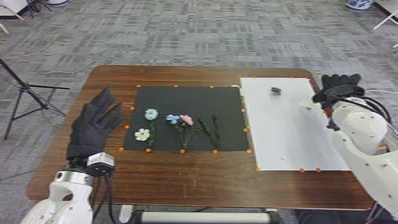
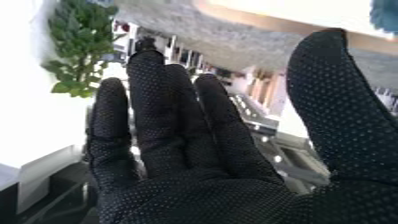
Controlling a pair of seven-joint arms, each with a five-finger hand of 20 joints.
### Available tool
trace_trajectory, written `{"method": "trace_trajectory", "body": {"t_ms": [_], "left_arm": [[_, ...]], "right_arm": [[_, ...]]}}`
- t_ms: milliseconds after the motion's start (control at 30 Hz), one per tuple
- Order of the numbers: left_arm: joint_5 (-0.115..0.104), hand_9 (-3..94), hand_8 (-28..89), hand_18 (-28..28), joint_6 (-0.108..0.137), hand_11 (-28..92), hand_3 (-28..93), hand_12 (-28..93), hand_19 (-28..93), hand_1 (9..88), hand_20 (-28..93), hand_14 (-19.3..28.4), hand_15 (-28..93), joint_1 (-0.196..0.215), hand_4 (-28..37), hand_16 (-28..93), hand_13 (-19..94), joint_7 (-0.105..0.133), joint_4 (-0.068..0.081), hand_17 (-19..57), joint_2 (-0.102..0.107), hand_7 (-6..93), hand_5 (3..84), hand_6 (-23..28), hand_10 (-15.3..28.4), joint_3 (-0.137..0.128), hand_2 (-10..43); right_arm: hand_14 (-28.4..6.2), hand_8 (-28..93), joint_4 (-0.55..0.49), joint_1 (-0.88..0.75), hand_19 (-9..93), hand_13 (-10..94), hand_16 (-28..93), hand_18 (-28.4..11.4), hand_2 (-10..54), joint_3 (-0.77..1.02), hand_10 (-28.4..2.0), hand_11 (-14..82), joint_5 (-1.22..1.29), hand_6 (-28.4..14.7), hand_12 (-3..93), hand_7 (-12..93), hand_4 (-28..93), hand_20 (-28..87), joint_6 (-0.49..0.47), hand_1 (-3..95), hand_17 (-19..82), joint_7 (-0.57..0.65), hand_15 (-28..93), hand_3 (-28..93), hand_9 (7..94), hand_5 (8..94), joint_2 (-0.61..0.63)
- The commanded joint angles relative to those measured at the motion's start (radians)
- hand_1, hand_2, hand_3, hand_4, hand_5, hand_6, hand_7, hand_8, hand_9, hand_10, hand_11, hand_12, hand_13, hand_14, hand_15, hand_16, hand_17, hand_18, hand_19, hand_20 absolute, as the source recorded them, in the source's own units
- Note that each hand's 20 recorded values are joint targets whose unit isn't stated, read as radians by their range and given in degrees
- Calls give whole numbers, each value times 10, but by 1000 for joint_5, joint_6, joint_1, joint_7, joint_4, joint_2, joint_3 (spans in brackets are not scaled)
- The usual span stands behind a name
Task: Arrange flowers
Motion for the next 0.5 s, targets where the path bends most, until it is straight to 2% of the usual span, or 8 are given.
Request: {"method": "trace_trajectory", "body": {"t_ms": [33,167,300,500], "left_arm": [[5,211,-87,196,0,110,605,162,404,235,72,132,82,10,-270,71,186,7,-7,-122,4,157,263,2,97,-4,0],[4,212,-87,196,2,109,606,161,404,235,71,132,82,12,-271,71,186,8,-7,-122,6,157,263,2,97,-3,0],[3,211,-87,196,-1,108,606,161,404,235,72,132,81,14,-271,71,186,11,-7,-123,9,157,263,3,97,-5,0],[5,211,-87,196,-12,110,606,163,405,234,72,132,81,4,-271,71,186,12,-3,-123,10,156,263,2,97,0,0]], "right_arm": [[-102,-97,3,-15,717,366,157,-202,-95,11,-133,172,5,-84,179,172,-283,451,-59,263,140,-30,688,836,395,318,14],[-101,-91,8,-20,717,368,159,-202,-95,11,-133,170,4,-94,178,165,-283,454,-65,262,140,-42,691,839,394,307,12],[-98,-88,30,-20,719,378,159,-203,-95,-9,-131,172,-24,-91,176,166,-283,458,-9,264,143,-84,695,841,398,310,6],[-78,-109,68,-2,733,466,181,-196,-95,-44,-108,211,-57,-52,175,207,-283,465,19,282,168,-104,705,842,476,363,-6]]}}
